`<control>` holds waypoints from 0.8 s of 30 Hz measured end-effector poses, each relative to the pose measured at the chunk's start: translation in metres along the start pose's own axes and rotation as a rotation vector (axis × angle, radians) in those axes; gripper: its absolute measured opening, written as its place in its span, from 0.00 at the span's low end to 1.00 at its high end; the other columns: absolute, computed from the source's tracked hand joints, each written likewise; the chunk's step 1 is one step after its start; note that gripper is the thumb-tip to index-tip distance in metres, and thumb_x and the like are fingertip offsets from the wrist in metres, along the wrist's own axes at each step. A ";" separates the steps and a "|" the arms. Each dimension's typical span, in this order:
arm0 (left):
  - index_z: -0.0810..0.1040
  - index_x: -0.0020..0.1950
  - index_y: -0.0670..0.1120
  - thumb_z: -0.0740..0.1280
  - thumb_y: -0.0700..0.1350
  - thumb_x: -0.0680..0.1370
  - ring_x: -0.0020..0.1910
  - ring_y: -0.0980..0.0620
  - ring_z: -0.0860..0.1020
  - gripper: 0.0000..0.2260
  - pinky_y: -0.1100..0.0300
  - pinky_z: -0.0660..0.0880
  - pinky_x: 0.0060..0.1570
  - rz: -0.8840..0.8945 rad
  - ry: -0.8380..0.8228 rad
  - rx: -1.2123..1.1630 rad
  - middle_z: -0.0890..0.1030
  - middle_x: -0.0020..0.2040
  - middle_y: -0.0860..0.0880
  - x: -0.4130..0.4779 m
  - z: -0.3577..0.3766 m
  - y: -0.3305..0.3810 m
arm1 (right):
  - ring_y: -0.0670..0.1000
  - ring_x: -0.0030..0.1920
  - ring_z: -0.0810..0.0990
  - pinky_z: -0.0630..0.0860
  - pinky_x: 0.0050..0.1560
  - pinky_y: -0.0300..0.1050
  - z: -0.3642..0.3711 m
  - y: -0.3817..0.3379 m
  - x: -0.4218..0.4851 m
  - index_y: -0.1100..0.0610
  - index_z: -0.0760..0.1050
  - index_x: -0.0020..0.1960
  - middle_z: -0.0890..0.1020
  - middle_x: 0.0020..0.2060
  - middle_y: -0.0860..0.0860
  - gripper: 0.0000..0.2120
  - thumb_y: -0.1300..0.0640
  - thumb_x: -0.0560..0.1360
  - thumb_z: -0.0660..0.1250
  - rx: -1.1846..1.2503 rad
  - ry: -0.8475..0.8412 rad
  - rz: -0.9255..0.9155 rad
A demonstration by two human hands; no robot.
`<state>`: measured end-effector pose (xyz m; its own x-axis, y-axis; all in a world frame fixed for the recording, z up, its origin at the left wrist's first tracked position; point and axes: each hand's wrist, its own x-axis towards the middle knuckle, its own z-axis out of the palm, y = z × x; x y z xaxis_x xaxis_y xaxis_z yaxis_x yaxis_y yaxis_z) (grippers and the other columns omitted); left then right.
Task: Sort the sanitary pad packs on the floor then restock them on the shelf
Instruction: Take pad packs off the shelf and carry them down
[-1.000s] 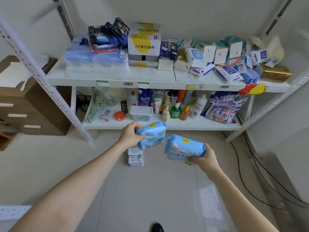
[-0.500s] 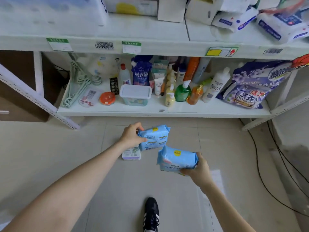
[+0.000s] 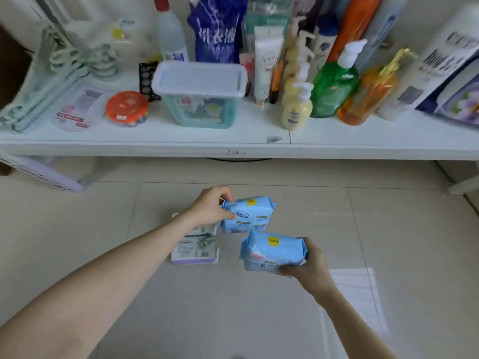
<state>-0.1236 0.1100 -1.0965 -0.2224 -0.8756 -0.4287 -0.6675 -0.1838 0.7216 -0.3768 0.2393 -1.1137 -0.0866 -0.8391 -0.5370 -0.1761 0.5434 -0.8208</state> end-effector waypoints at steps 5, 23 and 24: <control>0.74 0.39 0.50 0.79 0.38 0.65 0.48 0.47 0.81 0.16 0.51 0.78 0.50 0.038 -0.028 0.017 0.81 0.48 0.48 0.057 0.026 -0.054 | 0.57 0.47 0.80 0.82 0.44 0.57 0.024 0.054 0.063 0.59 0.75 0.50 0.81 0.45 0.57 0.24 0.72 0.58 0.78 -0.046 0.018 -0.041; 0.77 0.53 0.47 0.81 0.40 0.64 0.55 0.48 0.81 0.22 0.48 0.76 0.60 0.037 -0.333 0.057 0.81 0.53 0.47 0.133 0.053 -0.115 | 0.43 0.44 0.80 0.76 0.40 0.35 0.067 0.137 0.143 0.49 0.73 0.52 0.82 0.44 0.43 0.28 0.67 0.58 0.76 -0.078 0.011 -0.190; 0.77 0.55 0.46 0.81 0.40 0.64 0.57 0.49 0.80 0.23 0.50 0.75 0.61 0.031 -0.342 0.050 0.80 0.55 0.47 0.134 0.053 -0.114 | 0.44 0.46 0.80 0.77 0.43 0.38 0.068 0.139 0.143 0.48 0.72 0.55 0.82 0.46 0.41 0.30 0.69 0.59 0.77 -0.087 -0.001 -0.195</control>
<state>-0.1155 0.0379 -1.2649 -0.4627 -0.6786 -0.5705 -0.6885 -0.1303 0.7134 -0.3465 0.1963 -1.3175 -0.0418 -0.9281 -0.3699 -0.2737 0.3667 -0.8891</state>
